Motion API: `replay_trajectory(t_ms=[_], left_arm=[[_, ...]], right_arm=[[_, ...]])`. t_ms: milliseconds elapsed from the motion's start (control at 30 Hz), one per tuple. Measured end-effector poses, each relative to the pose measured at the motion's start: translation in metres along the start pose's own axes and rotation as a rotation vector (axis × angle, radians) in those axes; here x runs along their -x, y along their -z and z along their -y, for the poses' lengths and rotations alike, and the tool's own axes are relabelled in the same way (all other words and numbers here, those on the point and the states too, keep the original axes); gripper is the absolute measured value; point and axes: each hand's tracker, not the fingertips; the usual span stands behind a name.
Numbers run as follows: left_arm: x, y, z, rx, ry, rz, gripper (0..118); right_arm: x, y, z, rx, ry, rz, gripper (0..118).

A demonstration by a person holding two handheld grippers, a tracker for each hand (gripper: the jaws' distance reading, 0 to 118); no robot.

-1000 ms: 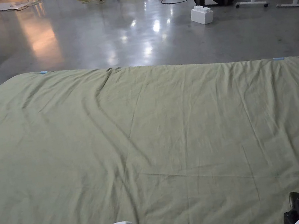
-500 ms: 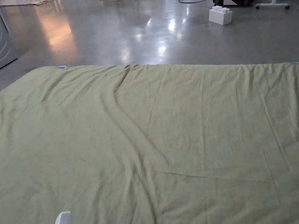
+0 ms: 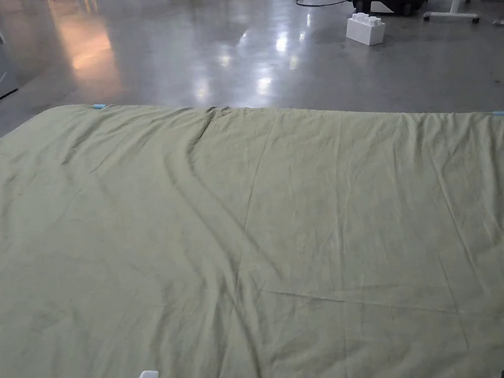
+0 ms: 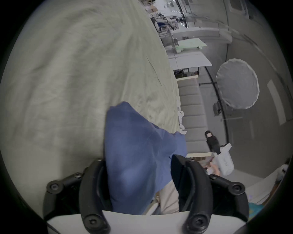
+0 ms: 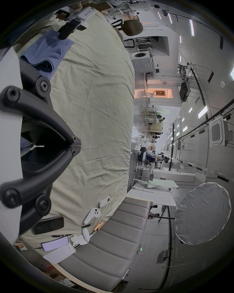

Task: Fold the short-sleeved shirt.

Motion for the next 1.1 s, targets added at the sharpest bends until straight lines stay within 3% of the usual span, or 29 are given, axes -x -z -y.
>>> replay_trajectory(t_ms=[33,67,267,600,833,933,1100], left_arm=[[-0.006,0.003,0.002,-0.001,0.022,-0.019,28],[-0.011,0.007,0.003,0.006,0.019,-0.052,20],[0.008,0.0,-0.011,-0.02,0.063,-0.139,15],[-0.046,-0.049,-0.018,-0.092,0.137,-0.254,13],[-0.094,-0.097,-0.025,-0.176,0.155,-0.58,13],[-0.116,-0.089,-0.019,-0.2,0.177,-0.663,13],[-0.164,-0.05,0.008,-0.172,0.221,-0.646,13]], right_arm=[[0.0,0.0,0.0,0.001,-0.001,-0.001,1],[0.001,0.001,0.0,0.003,-0.003,-0.001,1],[-0.002,0.003,0.002,0.007,0.002,-0.005,1],[-0.008,0.002,0.002,0.007,0.015,-0.012,1],[-0.009,0.002,0.003,0.0,0.023,-0.023,1],[-0.008,0.002,0.005,0.0,0.028,-0.03,1],[-0.01,0.004,0.009,0.01,0.045,-0.036,1]])
